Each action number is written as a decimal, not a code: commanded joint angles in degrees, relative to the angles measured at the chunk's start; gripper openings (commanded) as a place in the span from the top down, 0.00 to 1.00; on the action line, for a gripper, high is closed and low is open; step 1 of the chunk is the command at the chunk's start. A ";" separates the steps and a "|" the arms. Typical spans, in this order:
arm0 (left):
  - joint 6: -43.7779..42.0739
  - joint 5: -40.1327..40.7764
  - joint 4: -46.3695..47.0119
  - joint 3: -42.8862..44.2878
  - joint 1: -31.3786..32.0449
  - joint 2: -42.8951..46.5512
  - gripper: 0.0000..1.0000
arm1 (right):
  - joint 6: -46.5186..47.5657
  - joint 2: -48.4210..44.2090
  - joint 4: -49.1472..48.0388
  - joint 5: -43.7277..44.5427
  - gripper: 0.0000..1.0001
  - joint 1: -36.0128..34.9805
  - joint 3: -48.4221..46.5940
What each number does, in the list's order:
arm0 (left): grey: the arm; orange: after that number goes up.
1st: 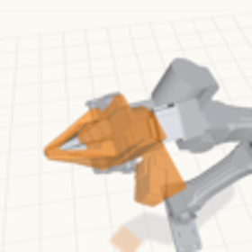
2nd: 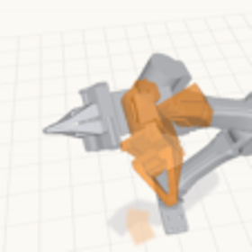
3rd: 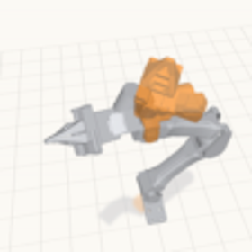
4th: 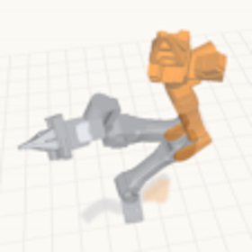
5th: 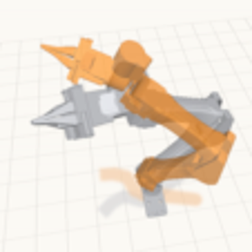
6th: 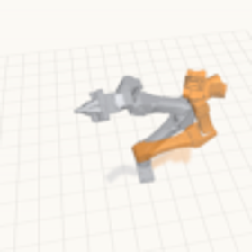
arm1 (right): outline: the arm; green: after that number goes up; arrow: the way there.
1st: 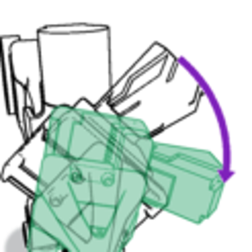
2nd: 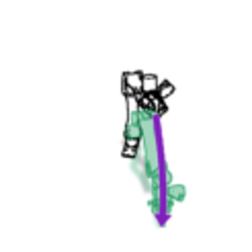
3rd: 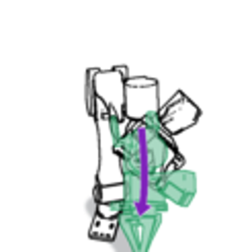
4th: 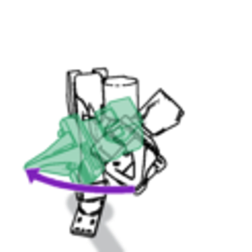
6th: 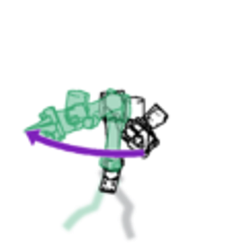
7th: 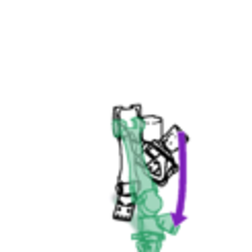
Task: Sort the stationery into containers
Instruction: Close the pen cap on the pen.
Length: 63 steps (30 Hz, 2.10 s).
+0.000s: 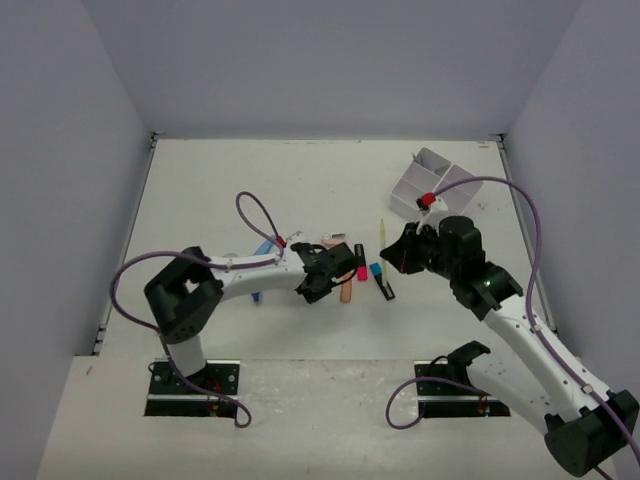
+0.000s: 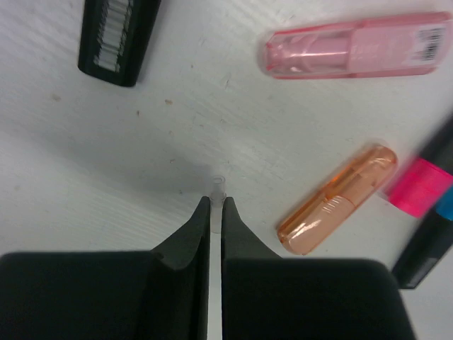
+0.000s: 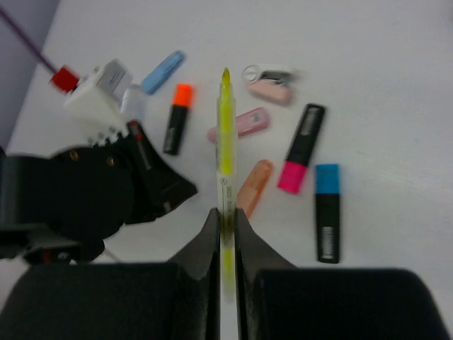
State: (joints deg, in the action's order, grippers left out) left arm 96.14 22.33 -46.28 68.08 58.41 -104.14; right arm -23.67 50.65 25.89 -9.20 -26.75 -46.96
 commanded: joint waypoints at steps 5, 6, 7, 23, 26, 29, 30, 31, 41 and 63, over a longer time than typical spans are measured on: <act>-45.20 14.38 34.82 -13.95 -0.30 36.78 1.00 | -18.47 -8.29 -45.10 -16.09 1.00 -9.98 23.63; -50.20 10.32 46.90 -20.50 -0.42 41.60 1.00 | -19.22 -7.32 -48.01 -13.59 1.00 -14.21 24.63; -54.32 6.63 55.10 -24.46 -0.54 45.71 1.00 | -19.28 -6.36 -50.31 -11.77 1.00 -17.25 24.29; -61.67 -6.00 64.33 -30.31 -0.66 57.56 1.00 | -15.65 0.23 -44.93 2.79 1.00 -27.92 13.51; -61.34 -5.70 64.38 -30.63 -0.74 57.55 1.00 | -15.39 0.40 -44.06 2.17 1.00 -28.10 12.75; -61.27 -4.33 64.10 -30.50 -0.75 57.47 1.00 | -14.67 0.37 -43.31 2.26 1.00 -28.62 12.50; -61.20 -3.80 63.64 -30.24 -0.75 57.46 1.00 | -14.52 0.31 -43.17 2.26 1.00 -28.94 12.53; -61.37 -3.07 63.41 -30.02 -0.75 57.41 1.00 | -14.35 0.25 -43.00 2.26 1.00 -29.16 12.64; -61.53 -3.78 63.43 -29.05 -0.75 56.76 1.00 | -12.99 0.07 -41.01 2.07 1.00 -29.94 10.94; -57.57 -10.42 58.41 -28.08 -0.75 53.40 1.00 | -5.27 -1.72 -36.05 8.61 1.00 -29.94 5.27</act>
State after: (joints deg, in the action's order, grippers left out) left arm 38.08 15.48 15.75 37.65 57.74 -49.50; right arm -34.03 50.87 -8.45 -4.23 -56.35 -36.90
